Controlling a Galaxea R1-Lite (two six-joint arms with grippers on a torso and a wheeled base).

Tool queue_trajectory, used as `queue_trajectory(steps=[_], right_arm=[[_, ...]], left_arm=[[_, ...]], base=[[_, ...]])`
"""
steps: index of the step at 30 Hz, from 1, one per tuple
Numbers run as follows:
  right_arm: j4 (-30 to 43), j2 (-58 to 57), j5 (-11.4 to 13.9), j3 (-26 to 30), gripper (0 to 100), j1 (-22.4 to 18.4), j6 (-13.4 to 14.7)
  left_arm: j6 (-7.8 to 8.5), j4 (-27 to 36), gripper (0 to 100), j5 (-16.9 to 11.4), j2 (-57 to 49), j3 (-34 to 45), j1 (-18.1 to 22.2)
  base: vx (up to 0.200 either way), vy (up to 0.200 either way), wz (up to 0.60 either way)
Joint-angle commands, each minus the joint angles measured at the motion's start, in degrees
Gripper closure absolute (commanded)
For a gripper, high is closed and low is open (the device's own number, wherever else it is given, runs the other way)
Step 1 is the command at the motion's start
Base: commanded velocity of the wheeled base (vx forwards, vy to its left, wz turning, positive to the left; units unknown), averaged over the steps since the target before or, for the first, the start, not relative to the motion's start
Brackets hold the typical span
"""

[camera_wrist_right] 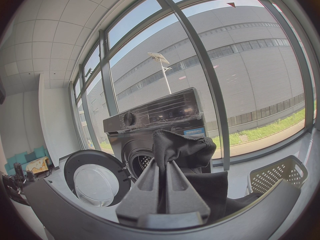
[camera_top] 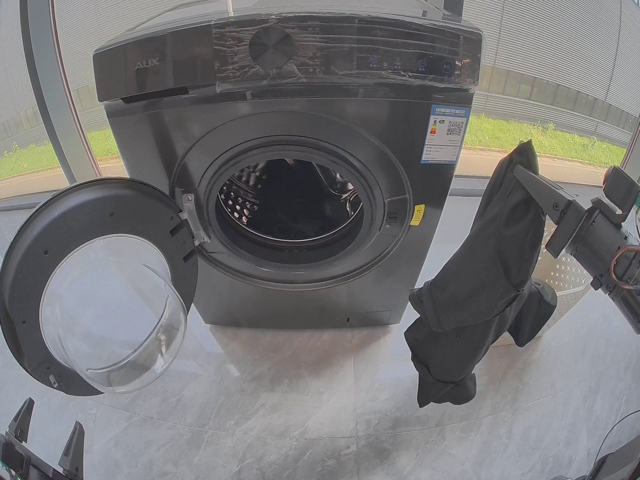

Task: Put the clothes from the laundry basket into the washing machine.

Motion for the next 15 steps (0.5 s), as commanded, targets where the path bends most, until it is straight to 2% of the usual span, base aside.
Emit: queue_trajectory(steps=[1, 2, 9, 13, 15], right_arm=[[0.0, 0.1, 0.0, 0.0, 100, 0.0, 0.0], [0.0, 0.1, 0.0, 0.0, 100, 0.0, 0.0], [0.0, 0.2, 0.3, 0.3, 100, 0.4, -0.1], [-2.2, 0.0, 2.6, 1.0, 100, 3.2, 0.4], [-4.1, 0.2, 2.8, 1.0, 100, 3.3, 0.3]], left_arm=[[0.01, 0.0, 0, 0.0, -0.9, 0.9, 0.0], [0.01, 0.0, 0, 0.1, -0.9, 0.8, 0.0], [0.01, 0.0, 0, 0.0, -0.9, 0.8, 0.0], [0.01, 0.0, 0, 0.0, -0.9, 0.8, 0.0], [0.01, 0.0, 0, 0.1, -0.9, 0.8, 0.0]], base=[[0.000, 0.200, 0.00], [0.000, 0.200, 0.00], [0.000, 0.000, 0.00], [0.000, 0.000, 0.00], [0.000, 0.000, 0.00]])
